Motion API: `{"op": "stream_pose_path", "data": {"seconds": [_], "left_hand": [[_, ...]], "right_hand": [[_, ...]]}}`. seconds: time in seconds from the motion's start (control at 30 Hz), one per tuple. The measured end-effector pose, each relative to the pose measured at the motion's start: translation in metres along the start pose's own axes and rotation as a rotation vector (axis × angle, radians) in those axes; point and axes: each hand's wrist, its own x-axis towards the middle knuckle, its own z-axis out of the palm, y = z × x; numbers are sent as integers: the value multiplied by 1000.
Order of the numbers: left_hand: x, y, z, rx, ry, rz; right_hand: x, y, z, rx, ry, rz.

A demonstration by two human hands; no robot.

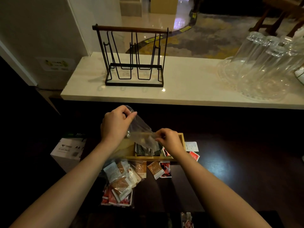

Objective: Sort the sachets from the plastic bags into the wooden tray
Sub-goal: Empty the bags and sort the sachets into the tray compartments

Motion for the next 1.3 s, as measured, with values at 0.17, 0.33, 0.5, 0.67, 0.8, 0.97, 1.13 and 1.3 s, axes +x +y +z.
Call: {"op": "stream_pose_path", "data": {"seconds": [0.17, 0.33, 0.5, 0.67, 0.8, 0.97, 1.13, 1.3], "left_hand": [[1, -8, 0, 34, 34, -16], [-8, -29, -4, -35, 41, -22], [-28, -44, -6, -465, -126, -146], [-56, -46, -9, -854, -157, -387], [-71, -60, -11, -906, -165, -477], [-95, -72, -3, -785, -226, -593], [-112, -83, 7, -722, -312, -627], [-118, -118, 15, -232, -167, -547]], "right_hand": [[0, 3, 1, 15, -14, 51], [-4, -1, -8, 315, 24, 172], [-6, -13, -19, 1171, -62, 467], [-11, -16, -22, 1308, -170, 612], [-20, -12, -12, 1038, -115, 568], [-29, -11, -4, 835, 89, 463], [-50, 10, -1, 576, 255, 418], [-93, 58, -14, 434, 304, 577]]}}
